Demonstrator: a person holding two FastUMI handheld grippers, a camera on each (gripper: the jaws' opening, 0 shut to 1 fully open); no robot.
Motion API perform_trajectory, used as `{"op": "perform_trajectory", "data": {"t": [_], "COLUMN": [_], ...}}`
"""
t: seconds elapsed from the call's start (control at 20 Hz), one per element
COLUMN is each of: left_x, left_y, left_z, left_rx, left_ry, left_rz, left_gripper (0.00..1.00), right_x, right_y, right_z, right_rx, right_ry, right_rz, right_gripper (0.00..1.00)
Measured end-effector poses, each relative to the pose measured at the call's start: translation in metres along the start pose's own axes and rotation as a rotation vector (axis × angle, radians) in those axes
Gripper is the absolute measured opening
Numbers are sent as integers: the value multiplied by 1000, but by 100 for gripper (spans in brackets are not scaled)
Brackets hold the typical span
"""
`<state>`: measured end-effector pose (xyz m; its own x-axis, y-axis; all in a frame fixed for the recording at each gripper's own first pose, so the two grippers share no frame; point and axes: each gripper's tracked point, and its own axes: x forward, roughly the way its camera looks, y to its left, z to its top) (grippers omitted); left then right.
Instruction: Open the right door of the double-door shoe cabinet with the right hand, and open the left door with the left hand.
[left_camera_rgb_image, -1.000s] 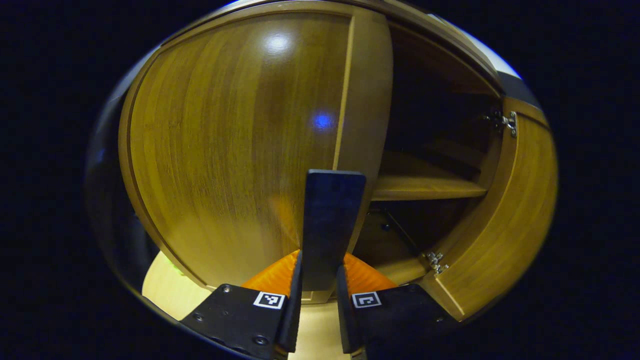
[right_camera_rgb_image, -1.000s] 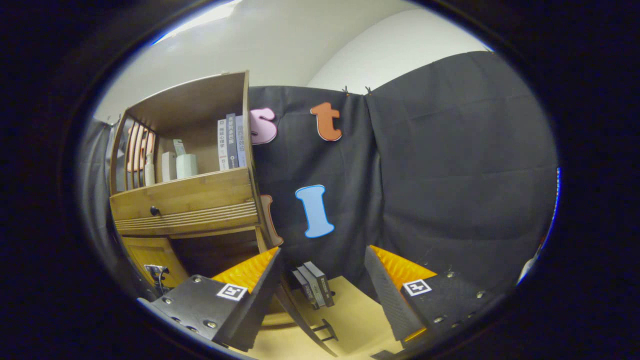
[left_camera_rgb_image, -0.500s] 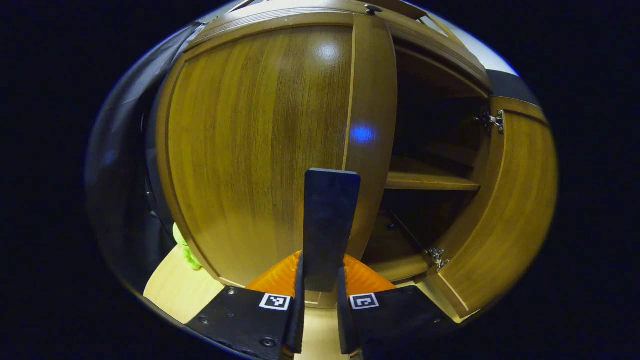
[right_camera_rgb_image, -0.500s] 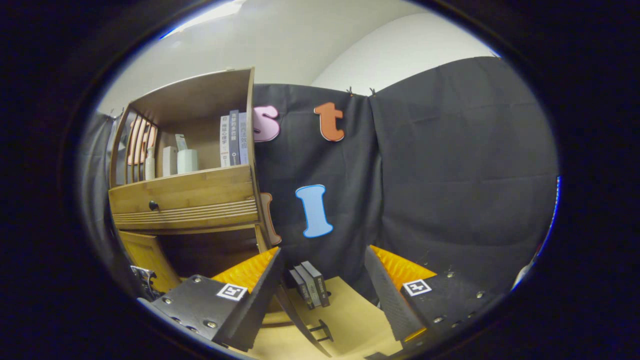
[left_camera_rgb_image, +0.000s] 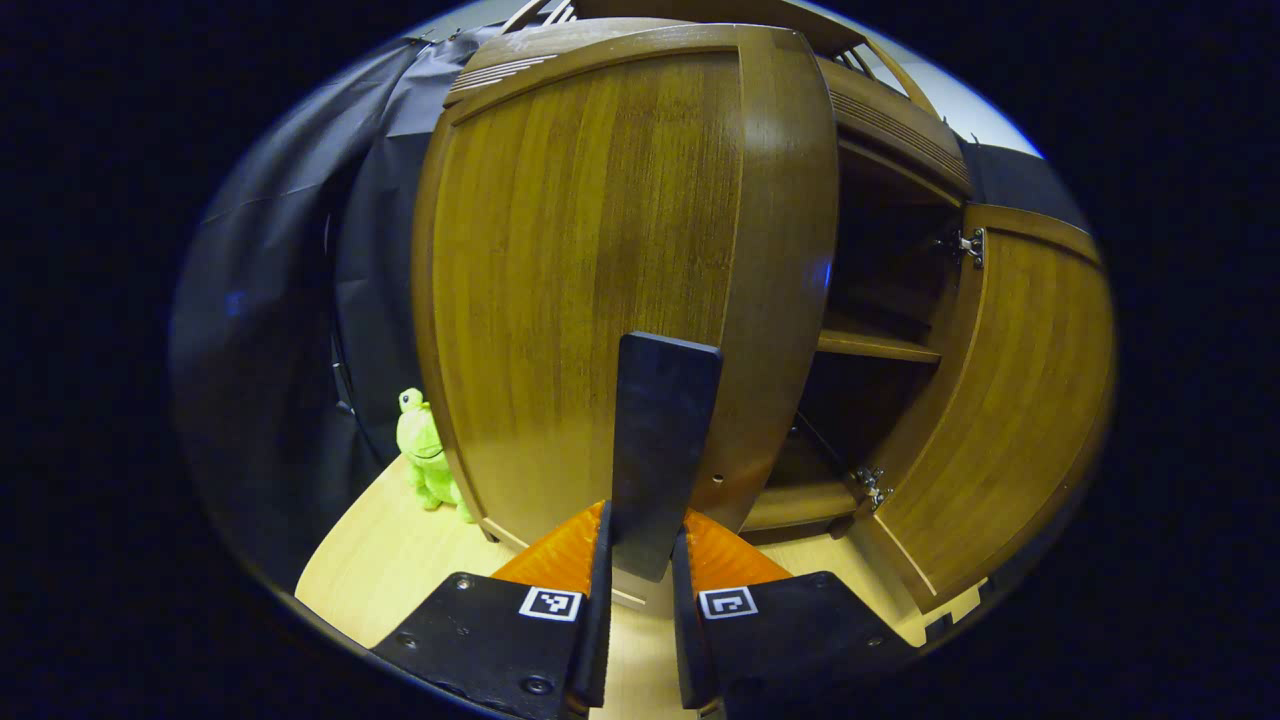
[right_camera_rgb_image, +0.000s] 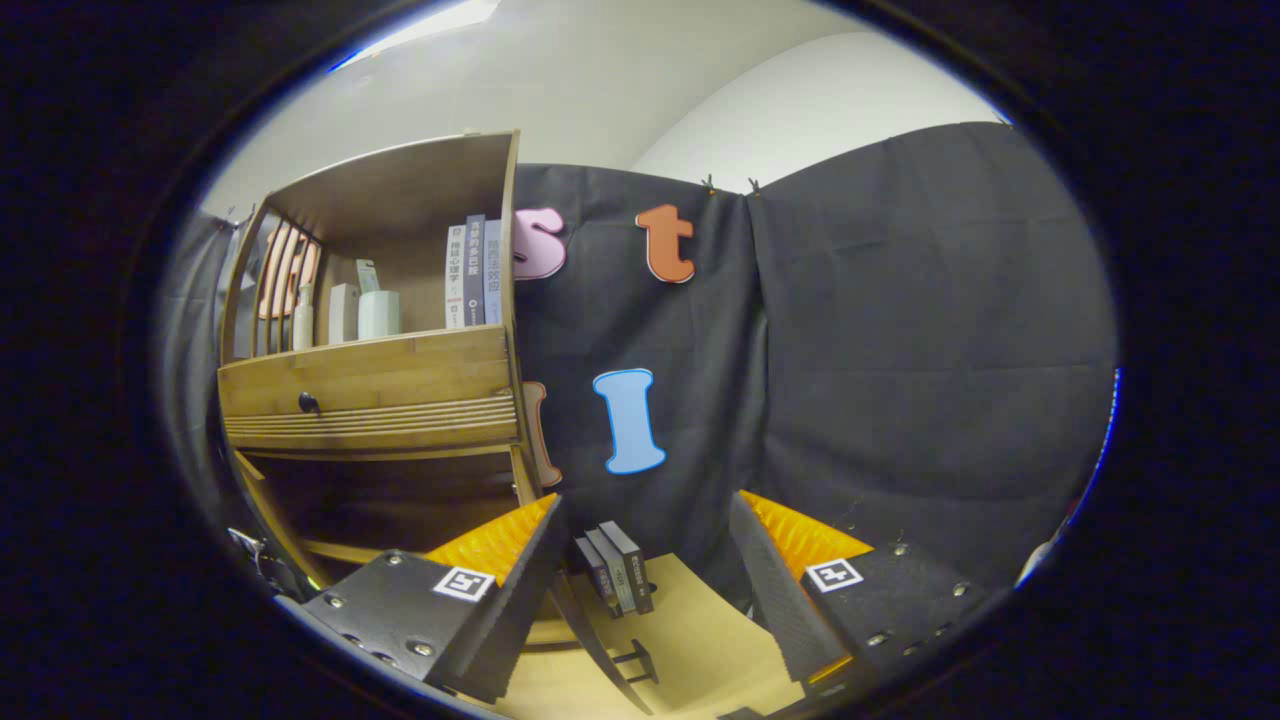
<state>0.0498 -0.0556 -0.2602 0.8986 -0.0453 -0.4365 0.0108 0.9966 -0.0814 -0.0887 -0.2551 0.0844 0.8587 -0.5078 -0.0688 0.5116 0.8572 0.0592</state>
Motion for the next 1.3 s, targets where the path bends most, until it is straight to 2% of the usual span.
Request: {"op": "perform_trajectory", "data": {"t": [0.3,0.6,0.8,0.95,1.0,1.05,1.2,1.25,1.3], "left_x": [-29,-54,-66,-68,-70,-72,-74,-79,-81], "left_y": [29,54,76,83,86,91,107,111,113], "left_z": [-10,-12,-11,-10,-8,-6,-2,-2,-1], "left_rx": [-16,-48,1,-18,-25,-24,-19,-27,-37], "left_ry": [7,11,4,-4,-10,-19,-25,-26,-31], "left_rz": [63,143,207,228,232,246,279,276,270], "left_gripper": [28,22,17,14,17,12,13,8,8], "right_x": [-1,0,0,-1,0,0,2,2,3], "right_y": [0,1,2,1,1,2,4,4,5], "right_z": [0,1,1,0,1,1,1,0,0], "right_rx": [-13,-13,-13,-4,-3,-2,-3,-2,-1], "right_ry": [-1,2,-1,-4,-5,-5,-5,-7,-6], "right_rz": [9,12,15,16,16,15,16,18,19], "right_gripper": [97,97,97,98,97,97,97,97,97]}}
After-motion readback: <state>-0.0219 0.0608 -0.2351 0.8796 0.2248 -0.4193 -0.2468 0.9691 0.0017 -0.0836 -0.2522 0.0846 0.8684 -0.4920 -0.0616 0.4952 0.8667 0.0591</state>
